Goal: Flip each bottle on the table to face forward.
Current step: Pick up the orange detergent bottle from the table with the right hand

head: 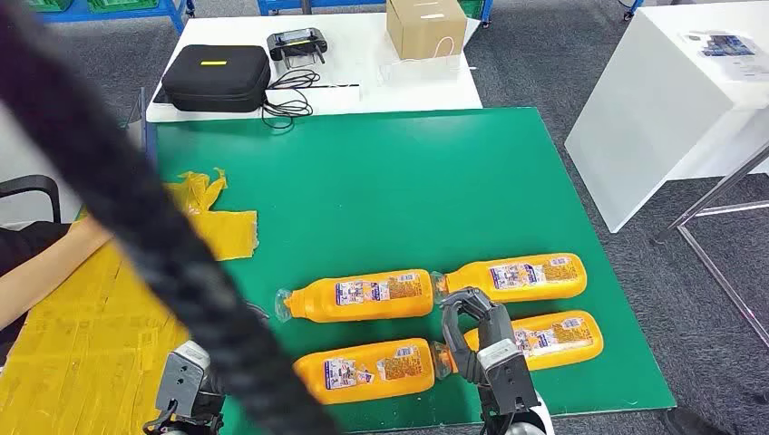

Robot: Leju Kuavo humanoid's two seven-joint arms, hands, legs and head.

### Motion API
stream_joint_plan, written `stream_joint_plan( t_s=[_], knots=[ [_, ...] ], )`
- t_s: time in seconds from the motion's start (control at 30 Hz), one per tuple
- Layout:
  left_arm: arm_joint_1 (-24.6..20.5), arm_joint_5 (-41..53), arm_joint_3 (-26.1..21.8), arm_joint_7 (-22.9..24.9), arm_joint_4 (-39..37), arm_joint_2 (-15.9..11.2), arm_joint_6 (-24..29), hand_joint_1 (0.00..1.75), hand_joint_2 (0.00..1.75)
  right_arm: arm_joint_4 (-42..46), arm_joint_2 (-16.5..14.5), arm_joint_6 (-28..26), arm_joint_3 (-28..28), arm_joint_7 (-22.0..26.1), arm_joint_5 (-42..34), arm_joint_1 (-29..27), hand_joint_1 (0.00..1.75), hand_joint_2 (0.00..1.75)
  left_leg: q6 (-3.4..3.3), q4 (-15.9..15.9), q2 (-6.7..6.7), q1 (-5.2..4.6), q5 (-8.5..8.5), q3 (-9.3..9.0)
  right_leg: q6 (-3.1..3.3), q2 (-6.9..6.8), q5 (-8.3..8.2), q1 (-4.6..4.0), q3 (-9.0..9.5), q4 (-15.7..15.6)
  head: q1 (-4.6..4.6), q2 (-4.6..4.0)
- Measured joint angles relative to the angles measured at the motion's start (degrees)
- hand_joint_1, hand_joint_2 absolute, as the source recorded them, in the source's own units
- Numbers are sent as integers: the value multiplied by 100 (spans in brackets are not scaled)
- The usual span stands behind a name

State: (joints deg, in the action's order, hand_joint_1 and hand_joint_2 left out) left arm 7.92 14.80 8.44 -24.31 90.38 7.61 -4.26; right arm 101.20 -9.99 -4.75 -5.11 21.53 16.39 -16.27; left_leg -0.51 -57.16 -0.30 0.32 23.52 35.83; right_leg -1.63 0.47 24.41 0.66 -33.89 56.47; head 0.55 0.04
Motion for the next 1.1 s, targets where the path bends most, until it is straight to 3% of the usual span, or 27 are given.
stream_joint_plan(
  t_s=[0.1,0.23,0.3,0.4,0.43,0.5,0.53,0.57,0.63,0.77,0.97,1.1],
  knots=[
    [-38,119,-3,-182,-3,30,210,175,175,-8,-23,-24,-29,174,23,61,175,175,0,0,-1,0,-2,5,-1,0,-2,0,-3,1,1,0],
    [-865,616,55,-1143,-295,431,1632,175,175,-575,-483,-769,-613,1402,264,1172,175,175,4,1,7,4,-35,11,18,3,-36,-3,-21,3,1,0],
    [-1242,683,125,-1198,-457,590,1882,175,175,-908,-668,-1090,-985,1547,252,1673,175,175,7,1,-3,10,-41,-7,20,0,-36,-4,-1,2,1,0],
    [-1397,747,175,-1204,-582,674,1986,175,175,-1158,-727,-1356,-1285,1569,252,1940,175,175,9,0,-15,13,-48,-5,19,-3,-36,-5,4,4,2,0],
    [-1426,782,178,-1203,-610,678,2017,148,175,-1198,-726,-1425,-1332,1560,304,1983,171,175,9,0,-14,13,-49,-2,19,-3,-37,-5,2,4,1,0],
    [-1500,876,184,-1177,-656,679,2084,61,175,-1259,-716,-1532,-1391,1476,487,2075,128,175,9,0,-14,11,-48,1,19,-3,-37,-5,0,4,1,0],
    [-1549,927,185,-1147,-684,680,2115,17,175,-1299,-708,-1574,-1410,1405,607,2138,85,175,9,-1,-14,11,-48,2,19,-3,-37,-5,-1,4,1,0],
    [-1607,981,184,-1109,-713,680,2145,0,175,-1349,-697,-1622,-1424,1323,744,2211,45,175,9,-1,-14,10,-48,4,18,-3,-37,-4,-2,4,1,0],
    [-1726,1054,179,-1045,-773,680,2192,0,175,-1467,-674,-1734,-1437,1178,1022,2365,0,175,9,-1,-15,10,-47,6,18,-4,-37,-4,-3,4,1,0],
    [-1878,1063,156,-998,-832,680,2229,0,175,-1719,-634,-2022,-1468,785,1666,2621,0,175,9,-1,-15,11,-47,6,18,-4,-37,-4,-4,4,1,0],
    [-1930,996,89,-959,-835,680,2220,0,175,-2617,-498,-2021,-1697,-438,3413,3214,0,175,9,-1,-13,13,-48,6,19,-3,-37,-5,-5,4,1,0],
    [-1929,983,47,-954,-835,680,2211,0,175,-3246,-418,-1968,-1860,-670,3776,3541,0,175,9,-1,-17,13,-49,7,19,-9,-37,-5,-5,4,1,0]
  ],
)
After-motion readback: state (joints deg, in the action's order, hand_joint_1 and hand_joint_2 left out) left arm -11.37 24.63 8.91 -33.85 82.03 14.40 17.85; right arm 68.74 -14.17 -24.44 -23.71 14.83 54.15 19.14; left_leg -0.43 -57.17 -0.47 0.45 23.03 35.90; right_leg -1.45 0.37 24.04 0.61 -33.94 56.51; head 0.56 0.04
